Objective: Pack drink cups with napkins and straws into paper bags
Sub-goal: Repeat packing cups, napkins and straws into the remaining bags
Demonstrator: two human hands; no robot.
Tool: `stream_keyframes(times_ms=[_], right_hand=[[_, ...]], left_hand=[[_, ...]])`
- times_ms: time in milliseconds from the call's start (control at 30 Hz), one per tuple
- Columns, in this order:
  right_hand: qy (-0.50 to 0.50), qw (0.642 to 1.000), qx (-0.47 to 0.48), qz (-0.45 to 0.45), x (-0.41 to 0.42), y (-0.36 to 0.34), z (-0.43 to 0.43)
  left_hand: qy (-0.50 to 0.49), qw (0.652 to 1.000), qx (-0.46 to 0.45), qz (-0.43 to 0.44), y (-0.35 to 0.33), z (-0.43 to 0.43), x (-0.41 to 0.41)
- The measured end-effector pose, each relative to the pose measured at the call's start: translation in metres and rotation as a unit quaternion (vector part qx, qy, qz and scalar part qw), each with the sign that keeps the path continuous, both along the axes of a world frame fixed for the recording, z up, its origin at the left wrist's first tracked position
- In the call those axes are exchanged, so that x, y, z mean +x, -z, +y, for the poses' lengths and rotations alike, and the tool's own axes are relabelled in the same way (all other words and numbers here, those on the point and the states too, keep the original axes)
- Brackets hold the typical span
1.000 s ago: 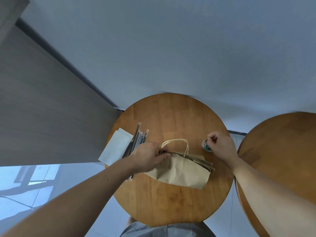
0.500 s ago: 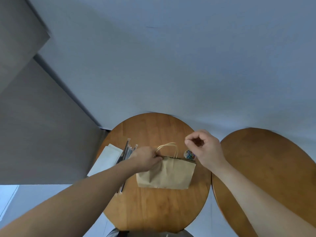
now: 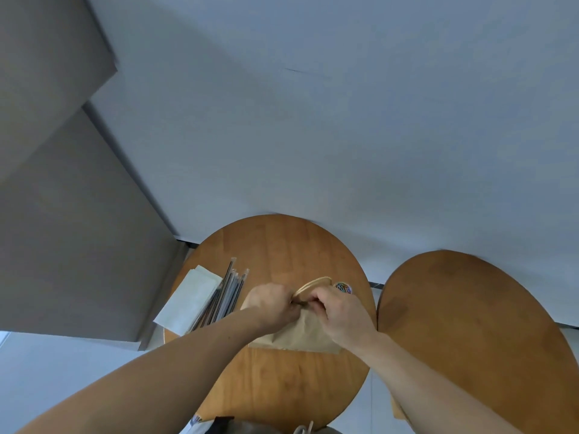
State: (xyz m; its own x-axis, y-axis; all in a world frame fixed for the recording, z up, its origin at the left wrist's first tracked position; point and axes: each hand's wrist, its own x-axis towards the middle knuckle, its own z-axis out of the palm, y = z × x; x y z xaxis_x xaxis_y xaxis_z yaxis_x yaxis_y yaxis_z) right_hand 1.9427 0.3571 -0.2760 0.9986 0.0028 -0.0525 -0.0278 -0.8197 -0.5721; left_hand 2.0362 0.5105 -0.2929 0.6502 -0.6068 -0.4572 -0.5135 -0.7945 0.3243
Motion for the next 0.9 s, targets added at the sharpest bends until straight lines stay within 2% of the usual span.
stream_keyframes(times_ms=[67, 300, 500, 900], right_hand=[[0.002, 1.0, -0.02, 0.007, 0.002, 0.003, -0.005], [0.011, 1.0, -0.002, 0.028, 0.012, 0.009, -0.01], [0.006, 0.999, 0.0, 0.034, 0.016, 0.009, -0.016], [-0.008, 1.0, -0.013, 0.015, 0.02, 0.007, -0.016]], left_hand=[[-0.001, 1.0, -0.003, -0.011, 0.004, -0.001, -0.002], [-0.009, 0.999, -0.027, -0.04, 0.015, 0.0, 0.0], [0.012, 0.998, -0.062, -0.014, 0.016, 0.003, 0.002], [0.028, 0.997, -0.071, -0.002, 0.01, 0.001, 0.004]])
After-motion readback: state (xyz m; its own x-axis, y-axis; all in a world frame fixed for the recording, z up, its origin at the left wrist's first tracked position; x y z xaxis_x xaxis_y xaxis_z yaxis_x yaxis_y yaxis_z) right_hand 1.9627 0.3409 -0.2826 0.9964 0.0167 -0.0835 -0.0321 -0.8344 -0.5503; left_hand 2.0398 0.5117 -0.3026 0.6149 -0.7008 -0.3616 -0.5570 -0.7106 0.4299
